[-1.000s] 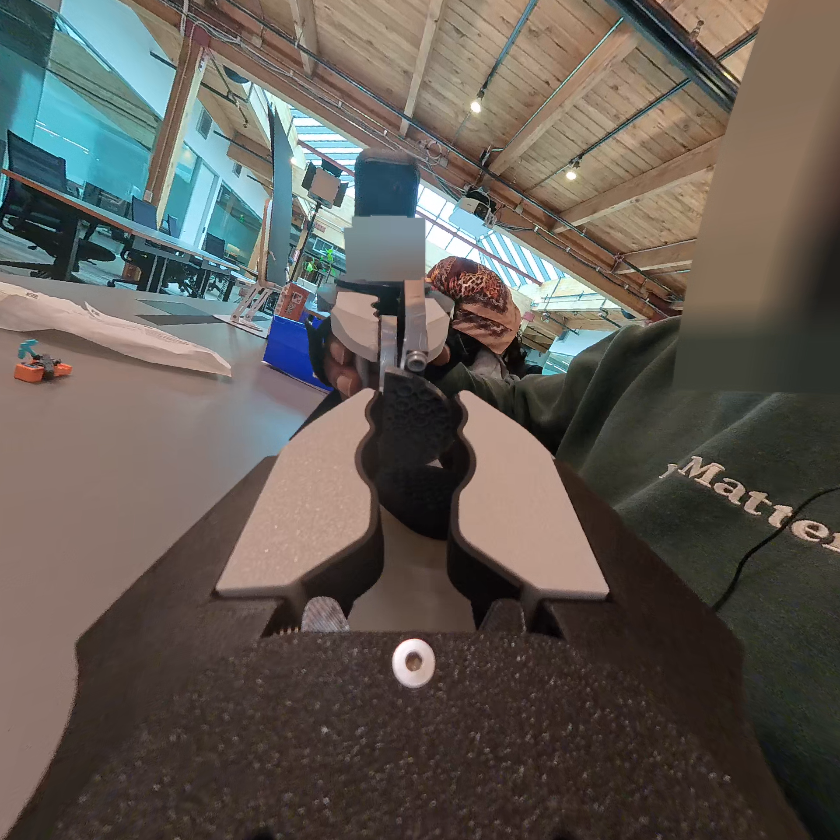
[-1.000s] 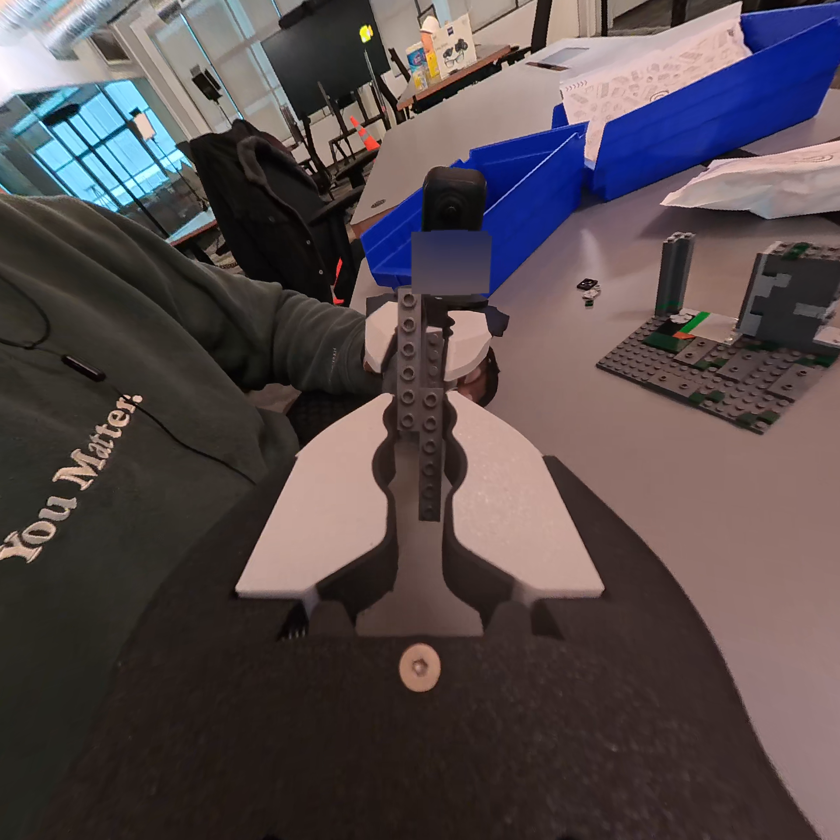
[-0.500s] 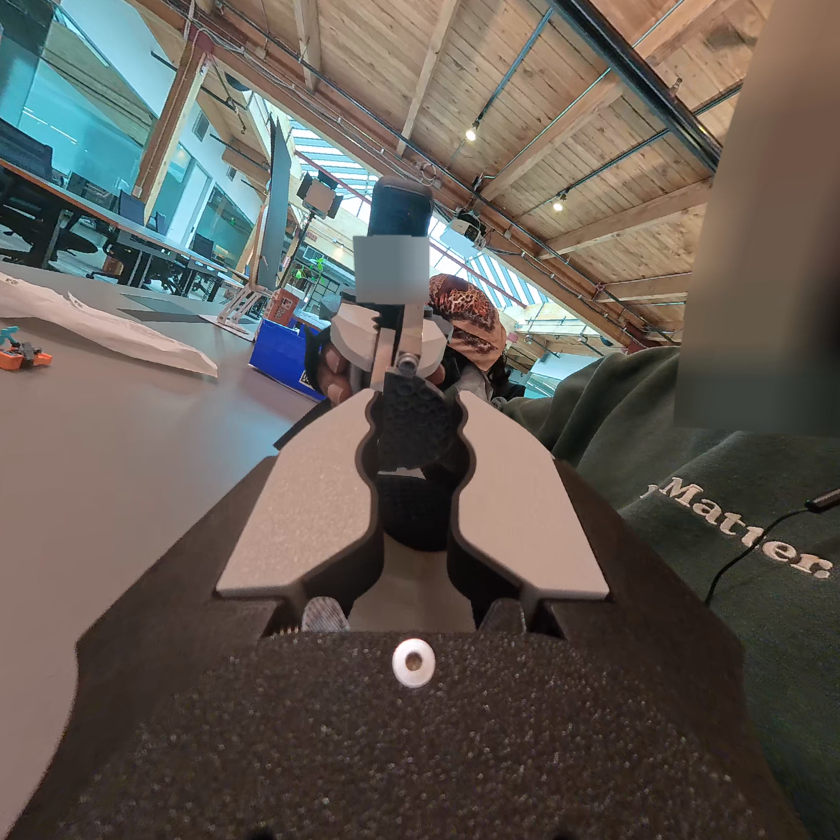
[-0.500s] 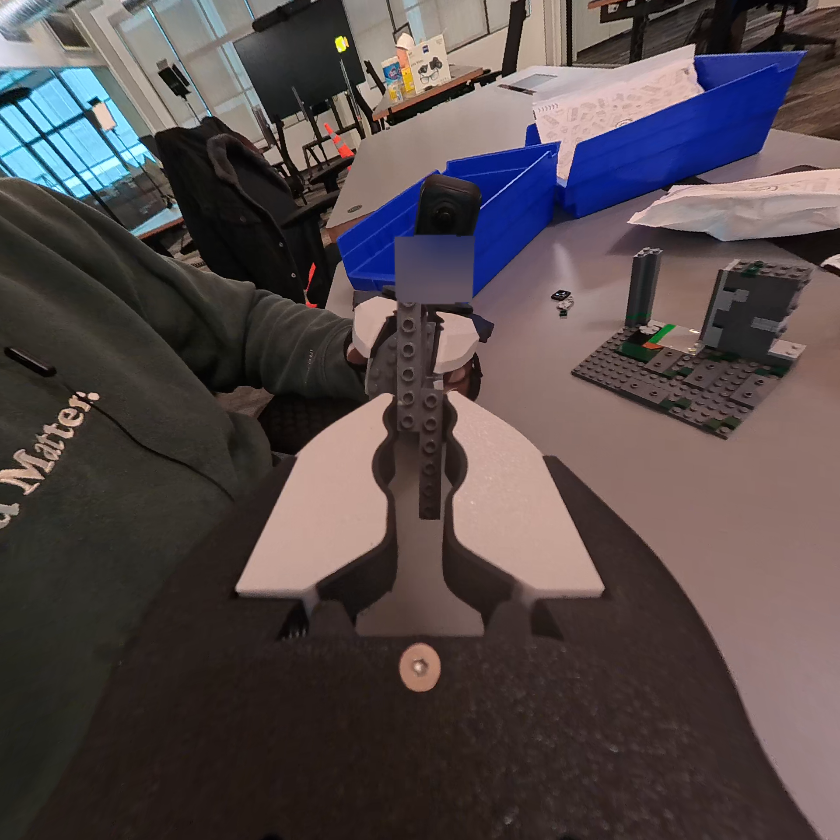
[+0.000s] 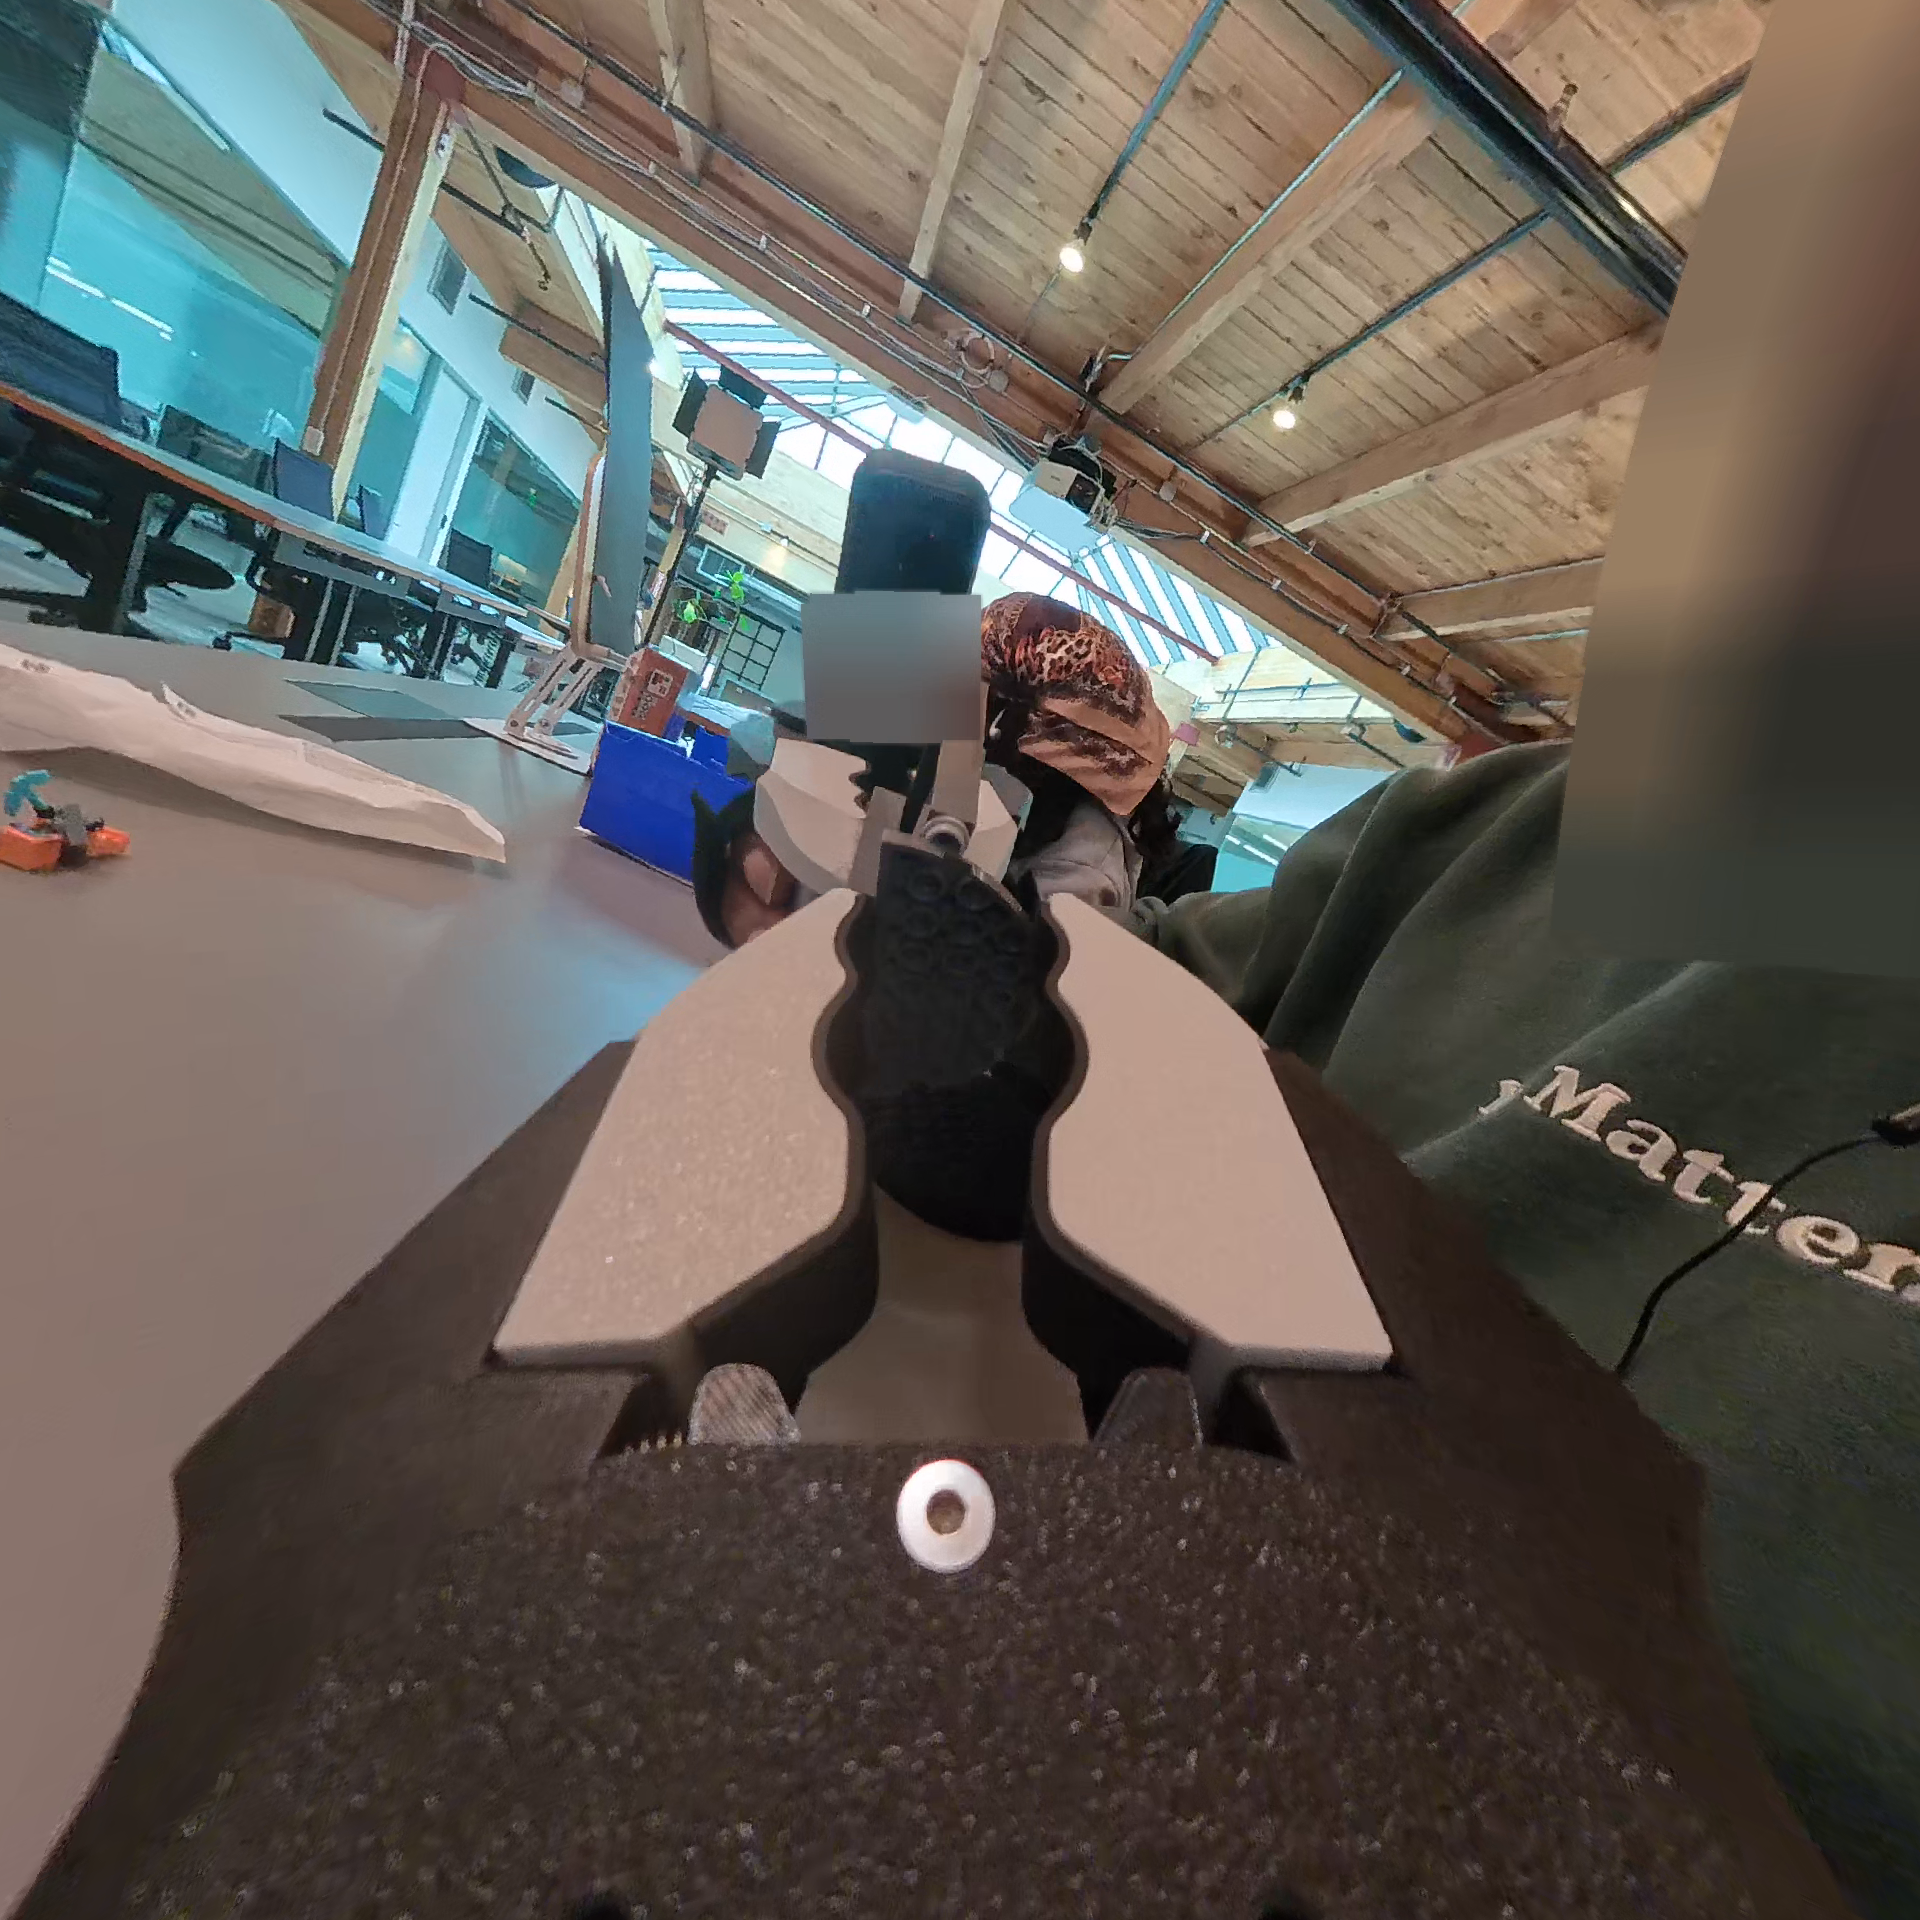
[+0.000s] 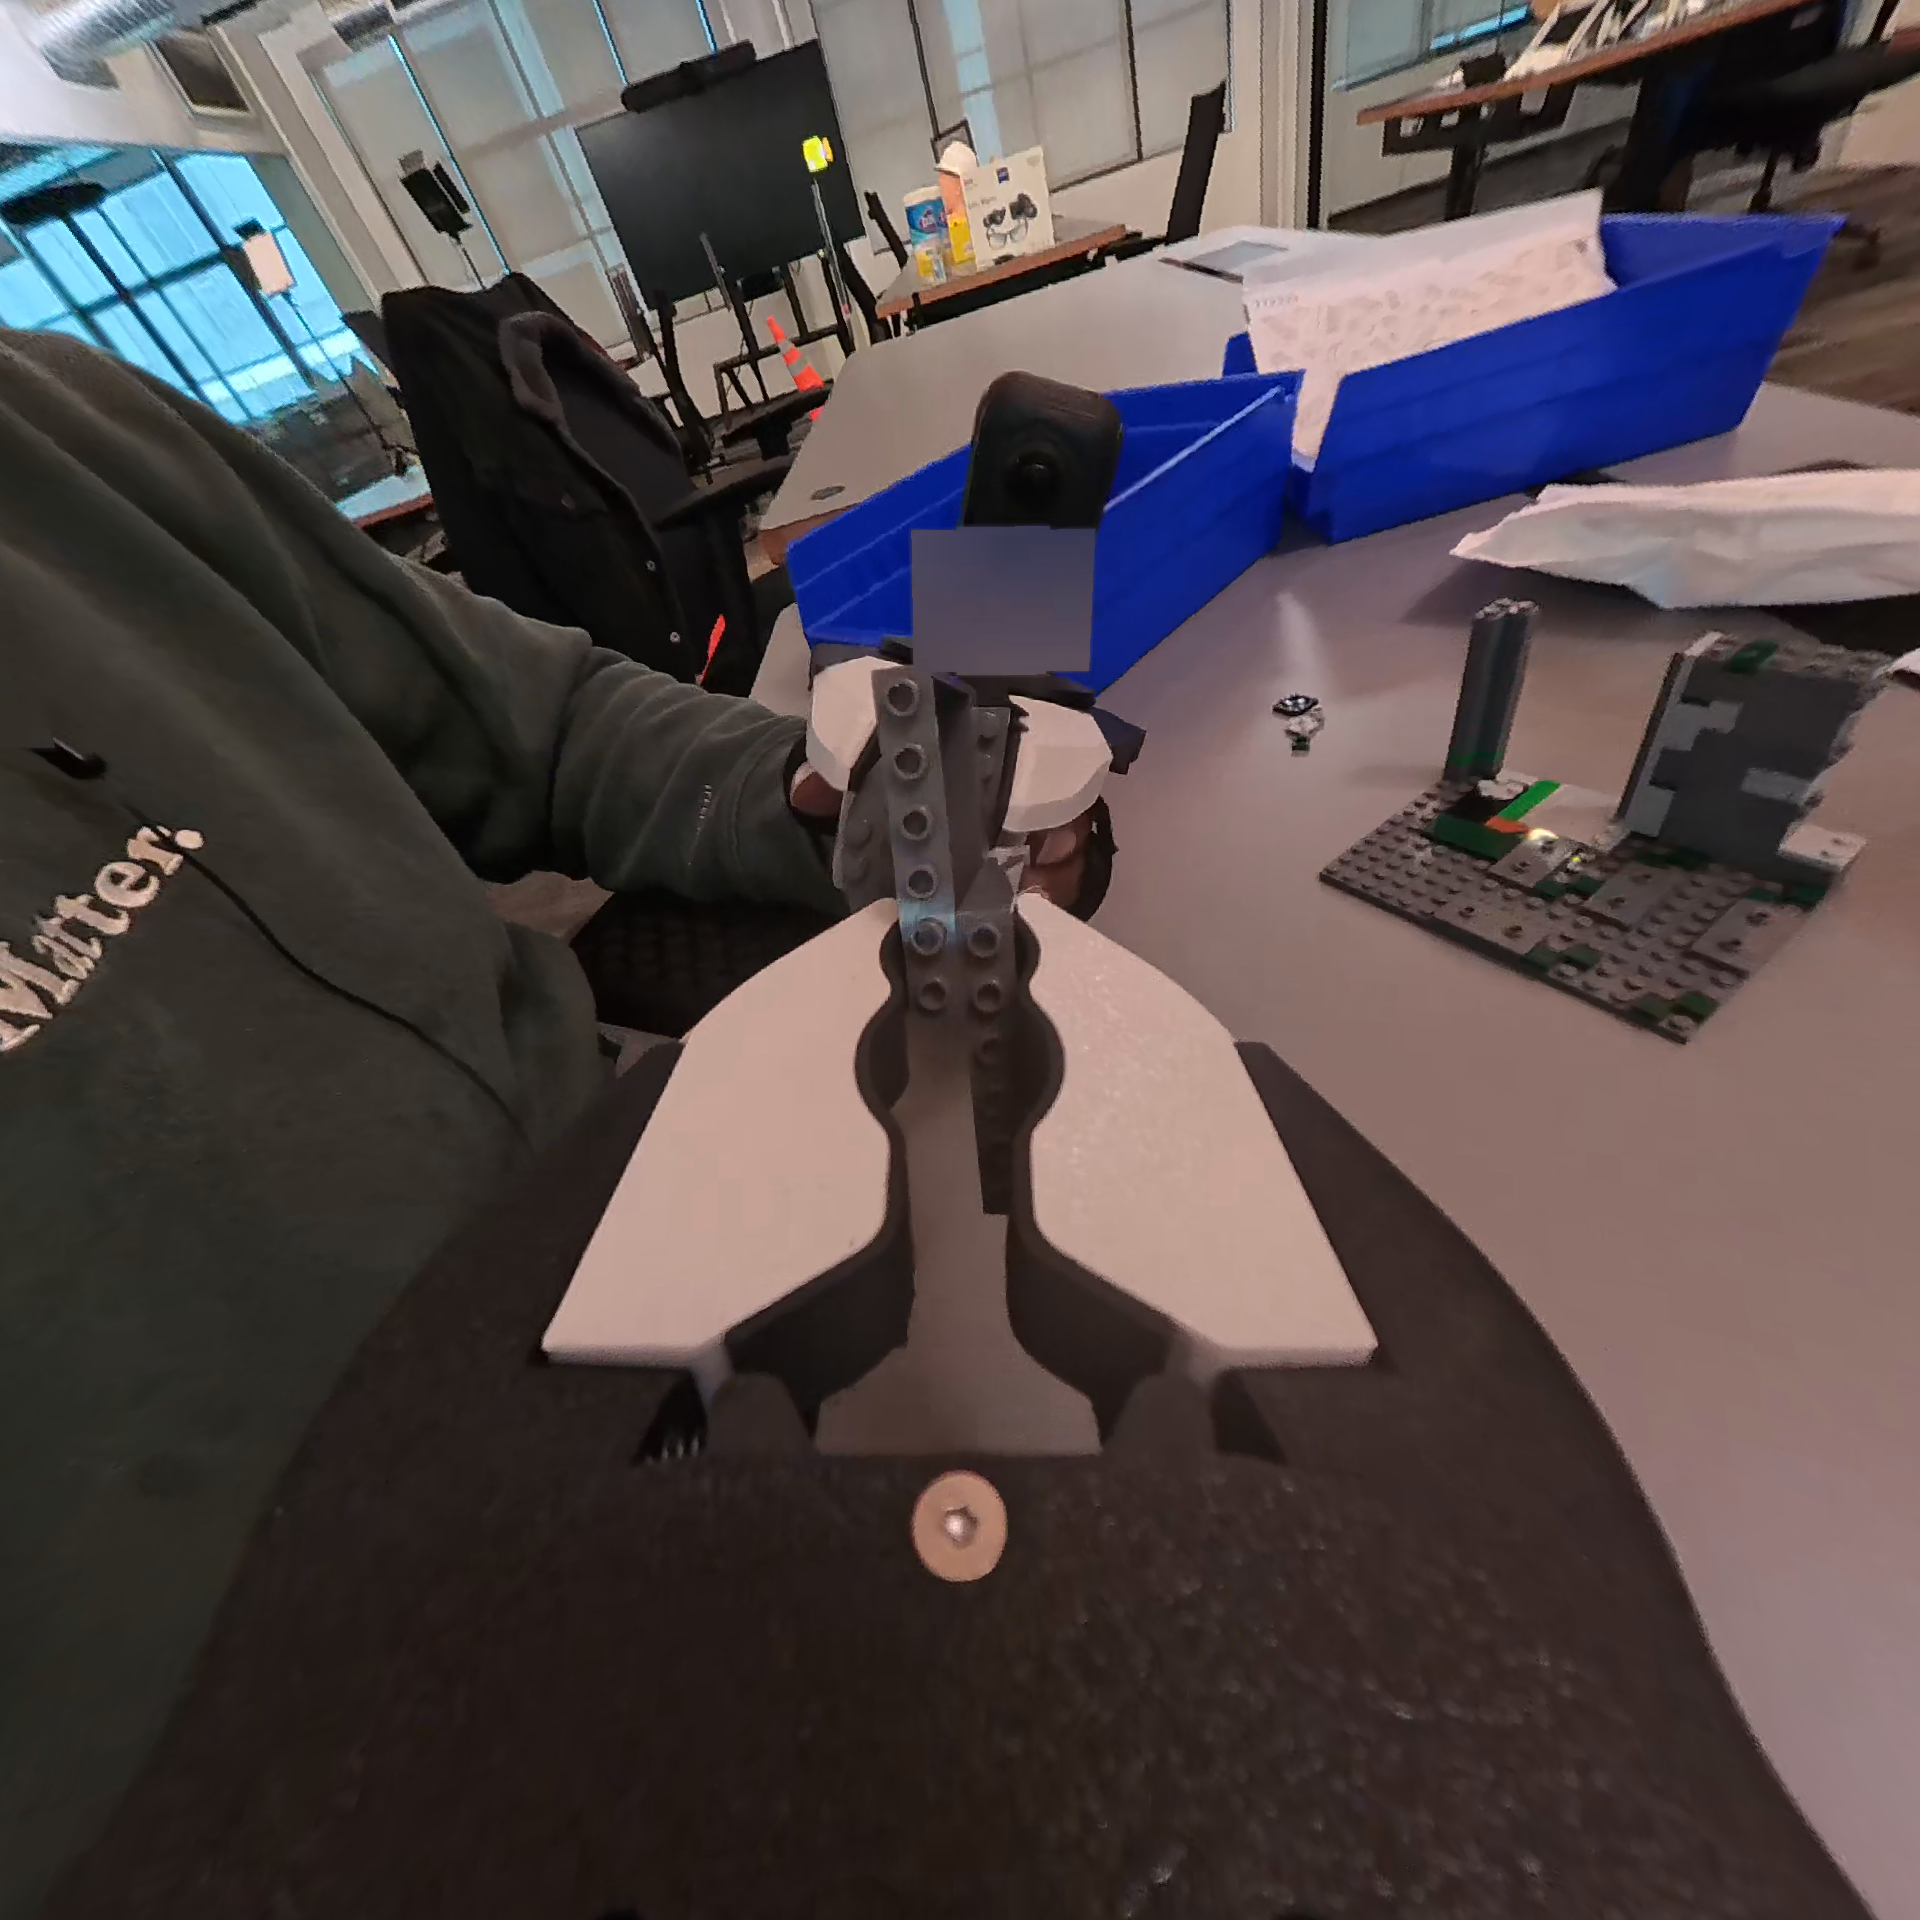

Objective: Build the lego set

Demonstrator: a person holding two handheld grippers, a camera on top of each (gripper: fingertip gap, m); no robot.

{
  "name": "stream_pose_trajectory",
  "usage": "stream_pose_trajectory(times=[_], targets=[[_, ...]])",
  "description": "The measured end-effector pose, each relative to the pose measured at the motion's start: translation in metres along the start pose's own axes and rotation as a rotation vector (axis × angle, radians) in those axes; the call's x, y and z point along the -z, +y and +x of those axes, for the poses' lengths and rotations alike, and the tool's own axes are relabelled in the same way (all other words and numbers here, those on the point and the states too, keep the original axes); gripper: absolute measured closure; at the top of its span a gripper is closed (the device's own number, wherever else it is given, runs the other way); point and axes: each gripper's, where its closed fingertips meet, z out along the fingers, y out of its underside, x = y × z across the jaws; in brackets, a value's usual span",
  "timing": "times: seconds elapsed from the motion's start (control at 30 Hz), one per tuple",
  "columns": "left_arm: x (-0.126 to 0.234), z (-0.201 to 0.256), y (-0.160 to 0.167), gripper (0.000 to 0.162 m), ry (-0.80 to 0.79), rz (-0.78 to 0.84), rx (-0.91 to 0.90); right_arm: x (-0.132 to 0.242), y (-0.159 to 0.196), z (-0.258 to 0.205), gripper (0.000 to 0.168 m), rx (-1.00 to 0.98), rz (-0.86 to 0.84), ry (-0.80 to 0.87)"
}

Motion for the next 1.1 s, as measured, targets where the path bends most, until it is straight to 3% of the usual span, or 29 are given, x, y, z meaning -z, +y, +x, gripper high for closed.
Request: stream_pose_trajectory(times=[0.37, 0.8, 1.1], targets=[[-0.009, 0.037, 0.010, 0.133, 0.093, -0.073, -0.284, 0.007, 0.002, -0.031, 0.154, 0.374, 0.088, 0.017], [-0.016, 0.051, 0.019, 0.134, 0.077, -0.131, -0.515, 0.009, -0.002, -0.051, 0.154, 0.417, 0.178, 0.019], [-0.016, 0.055, 0.020, 0.133, 0.088, -0.144, -0.537, 0.007, 0.002, -0.055, 0.155, 0.478, 0.167, 0.013]])
